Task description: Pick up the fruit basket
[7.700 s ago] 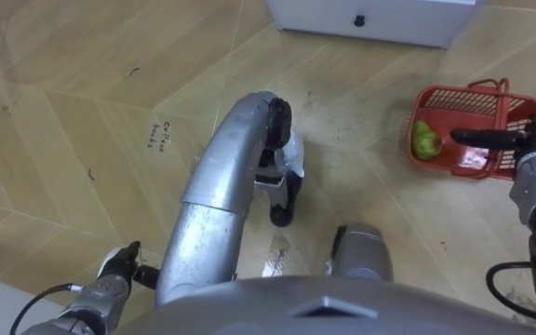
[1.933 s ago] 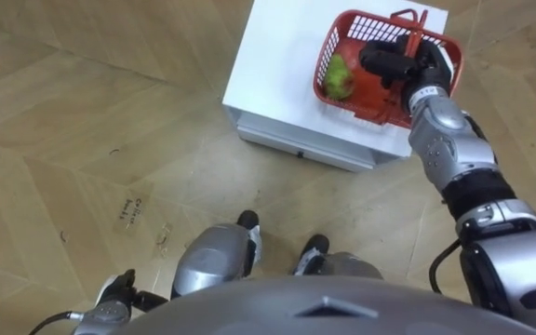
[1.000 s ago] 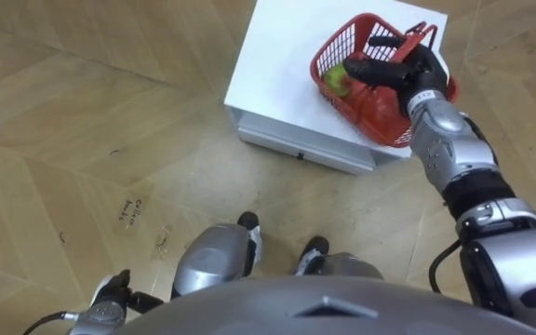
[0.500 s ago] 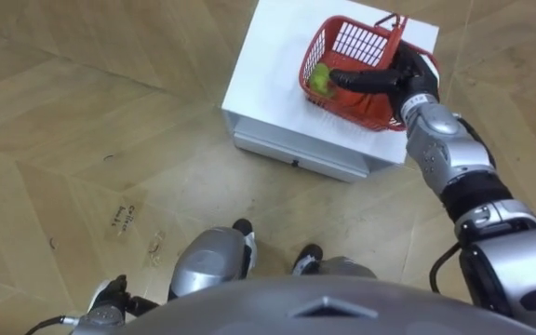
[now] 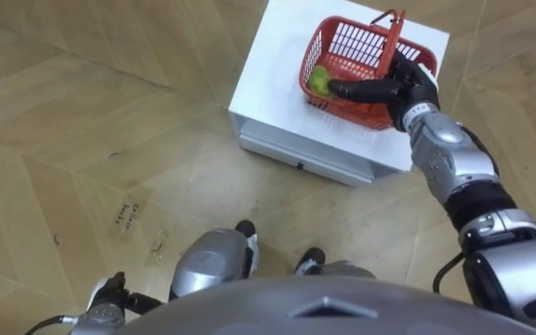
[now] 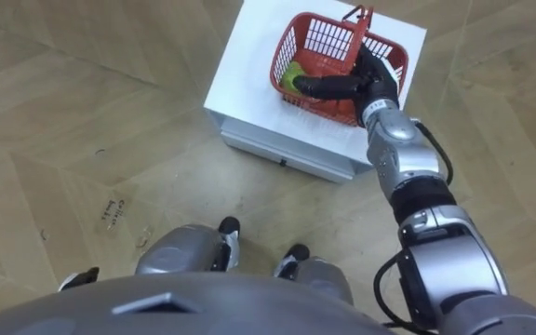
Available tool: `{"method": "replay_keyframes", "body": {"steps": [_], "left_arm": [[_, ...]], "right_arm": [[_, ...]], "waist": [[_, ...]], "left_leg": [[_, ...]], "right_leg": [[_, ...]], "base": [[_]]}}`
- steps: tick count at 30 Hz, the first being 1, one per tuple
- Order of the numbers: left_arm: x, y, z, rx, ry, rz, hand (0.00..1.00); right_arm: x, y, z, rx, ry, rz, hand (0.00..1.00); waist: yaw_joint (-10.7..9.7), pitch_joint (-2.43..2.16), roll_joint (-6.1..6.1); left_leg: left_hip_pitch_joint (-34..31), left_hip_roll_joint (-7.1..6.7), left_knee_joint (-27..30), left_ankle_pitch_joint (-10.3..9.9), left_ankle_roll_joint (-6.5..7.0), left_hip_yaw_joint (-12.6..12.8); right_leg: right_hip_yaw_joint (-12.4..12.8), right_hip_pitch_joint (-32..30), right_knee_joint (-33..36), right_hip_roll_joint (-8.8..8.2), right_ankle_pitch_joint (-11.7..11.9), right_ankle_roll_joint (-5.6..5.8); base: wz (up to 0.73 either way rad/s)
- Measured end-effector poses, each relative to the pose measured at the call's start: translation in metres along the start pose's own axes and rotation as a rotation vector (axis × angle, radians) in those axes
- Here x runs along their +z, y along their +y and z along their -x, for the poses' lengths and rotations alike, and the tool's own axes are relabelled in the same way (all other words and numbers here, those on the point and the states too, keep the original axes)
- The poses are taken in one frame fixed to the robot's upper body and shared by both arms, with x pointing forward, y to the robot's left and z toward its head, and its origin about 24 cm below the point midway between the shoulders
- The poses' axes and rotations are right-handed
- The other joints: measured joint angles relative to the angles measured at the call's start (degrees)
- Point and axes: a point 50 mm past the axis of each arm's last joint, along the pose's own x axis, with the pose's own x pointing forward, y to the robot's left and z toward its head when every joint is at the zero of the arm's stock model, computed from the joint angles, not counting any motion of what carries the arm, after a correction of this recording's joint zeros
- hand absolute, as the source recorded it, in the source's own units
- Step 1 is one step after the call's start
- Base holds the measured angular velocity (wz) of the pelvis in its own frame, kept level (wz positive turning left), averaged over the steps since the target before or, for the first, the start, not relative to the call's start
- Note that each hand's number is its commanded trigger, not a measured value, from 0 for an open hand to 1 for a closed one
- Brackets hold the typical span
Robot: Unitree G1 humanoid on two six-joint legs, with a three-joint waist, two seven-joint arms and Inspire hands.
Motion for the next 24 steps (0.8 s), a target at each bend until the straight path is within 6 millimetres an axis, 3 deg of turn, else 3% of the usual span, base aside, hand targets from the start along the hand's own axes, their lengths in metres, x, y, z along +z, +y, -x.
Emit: {"method": "replay_keyframes", "body": {"steps": [4,12,24], "left_arm": [[0.000,-0.003,0.000,-0.012,0.001,0.018,0.00],[-0.001,-0.006,0.001,-0.007,-0.007,0.032,0.00],[-0.012,-0.009,0.001,0.007,0.032,0.044,0.00]], "right_arm": [[-0.006,-0.007,0.002,-0.021,0.014,-0.011,0.00],[-0.045,-0.019,0.018,-0.056,0.109,-0.012,0.00],[-0.053,-0.029,0.025,-0.095,0.095,-0.042,0.00]], "waist": [[-0.8,0.06,0.38],[-1.7,-0.22,-0.40],[-3.7,-0.66,-1.14]], "left_leg": [[1.0,-0.02,-0.5,0.0,0.00,0.0],[1.7,0.02,-0.5,0.0,0.02,0.0],[5.3,-0.01,-2.9,0.0,-0.07,1.1]], "right_leg": [[-0.1,0.9,-0.1,-0.01,0.0,0.00],[-0.2,1.8,-0.5,0.15,0.0,0.01],[1.0,4.7,-2.5,0.63,0.1,0.21]], "base": [[0.01],[0.00],[-0.05]]}}
